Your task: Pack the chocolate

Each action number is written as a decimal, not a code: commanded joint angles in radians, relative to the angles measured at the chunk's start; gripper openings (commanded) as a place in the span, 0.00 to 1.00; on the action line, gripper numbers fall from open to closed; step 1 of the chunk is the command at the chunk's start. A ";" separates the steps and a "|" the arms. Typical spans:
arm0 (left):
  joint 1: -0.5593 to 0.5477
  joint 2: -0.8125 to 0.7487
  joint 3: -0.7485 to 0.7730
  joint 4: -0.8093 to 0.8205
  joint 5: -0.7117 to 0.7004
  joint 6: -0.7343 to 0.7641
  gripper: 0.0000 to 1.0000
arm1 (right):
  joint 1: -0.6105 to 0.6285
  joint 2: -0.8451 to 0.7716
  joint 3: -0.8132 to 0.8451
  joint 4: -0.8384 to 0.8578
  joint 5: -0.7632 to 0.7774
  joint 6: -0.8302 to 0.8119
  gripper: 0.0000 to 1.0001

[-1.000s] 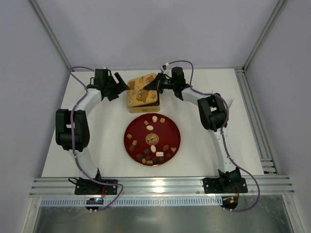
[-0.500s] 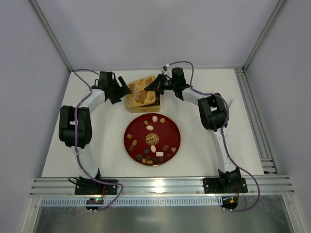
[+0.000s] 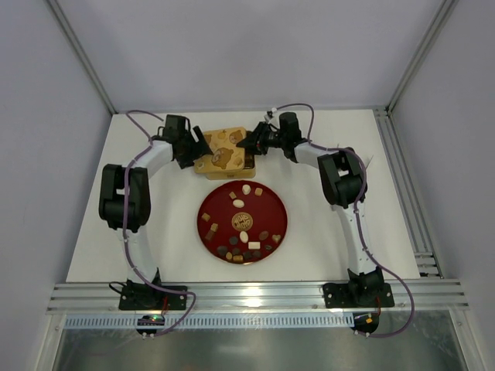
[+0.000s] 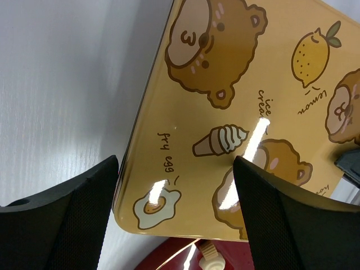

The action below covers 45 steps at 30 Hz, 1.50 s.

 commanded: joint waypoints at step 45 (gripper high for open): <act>-0.095 0.123 0.296 -0.212 -0.113 0.119 0.80 | -0.058 -0.272 -0.032 -0.437 0.321 -0.389 0.41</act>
